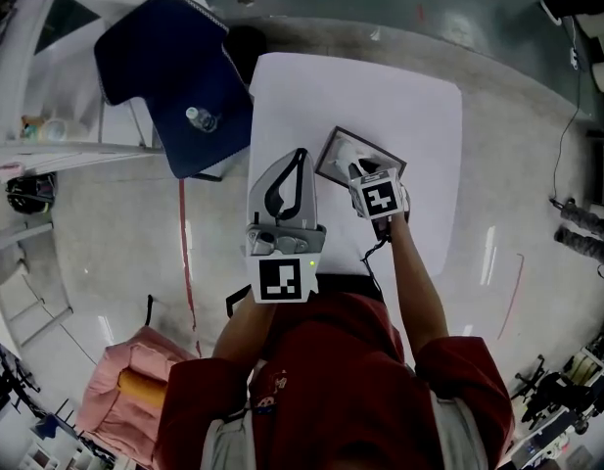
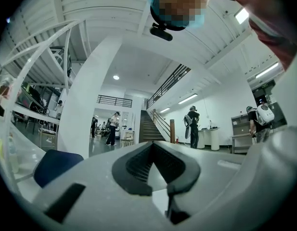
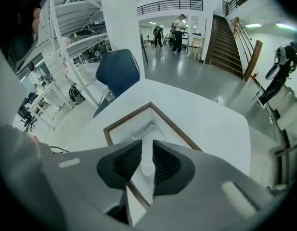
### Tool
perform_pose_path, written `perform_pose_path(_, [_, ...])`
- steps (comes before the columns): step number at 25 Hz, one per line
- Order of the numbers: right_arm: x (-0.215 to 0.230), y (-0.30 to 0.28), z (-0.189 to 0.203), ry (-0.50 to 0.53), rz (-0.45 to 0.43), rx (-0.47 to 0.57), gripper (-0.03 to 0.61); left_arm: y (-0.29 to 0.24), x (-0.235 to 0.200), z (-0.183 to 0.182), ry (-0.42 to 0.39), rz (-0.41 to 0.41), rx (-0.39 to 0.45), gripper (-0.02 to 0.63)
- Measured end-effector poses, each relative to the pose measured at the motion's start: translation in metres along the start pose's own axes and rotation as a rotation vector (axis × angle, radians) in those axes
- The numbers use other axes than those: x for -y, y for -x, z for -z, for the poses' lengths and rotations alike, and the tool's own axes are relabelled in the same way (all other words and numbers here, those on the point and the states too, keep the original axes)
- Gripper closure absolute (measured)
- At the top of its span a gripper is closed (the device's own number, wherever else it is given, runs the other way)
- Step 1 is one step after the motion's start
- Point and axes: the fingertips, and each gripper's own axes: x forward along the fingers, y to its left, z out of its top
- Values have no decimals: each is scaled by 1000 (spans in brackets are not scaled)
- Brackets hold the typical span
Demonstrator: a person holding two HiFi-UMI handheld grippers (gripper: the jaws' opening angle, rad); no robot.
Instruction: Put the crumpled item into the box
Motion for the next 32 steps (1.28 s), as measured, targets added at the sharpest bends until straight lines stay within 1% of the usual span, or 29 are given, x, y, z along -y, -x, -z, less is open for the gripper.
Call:
perform_pose_path(7, [-14,38,1,-19,42,91,505,23,3,-9,34,17,6,611])
perform_pose_path(9, [-17,47,4,-37,50,119,503,28,4,-11,46,24,14,611])
perform_pose_path(12, [-20,63,6,-68,68,169,502,36,7,-13,42,43,20,611])
perform_pose_path(21, [-46,120,3,-85,120,351,498,54,24,-26,32,118,34,611])
perform_pose_path(25, [-60,155,-1,-103,143,448,491,67,32,-33,21,151,41,611])
perform_pose_path(29, [-74,190,-7,-129,141,537,491,76,39,-41,13,174,46,611])
perform_pose_path(32, [-82,219,-13,-123,165,614,491,80,44,-47,11,190,46,611])
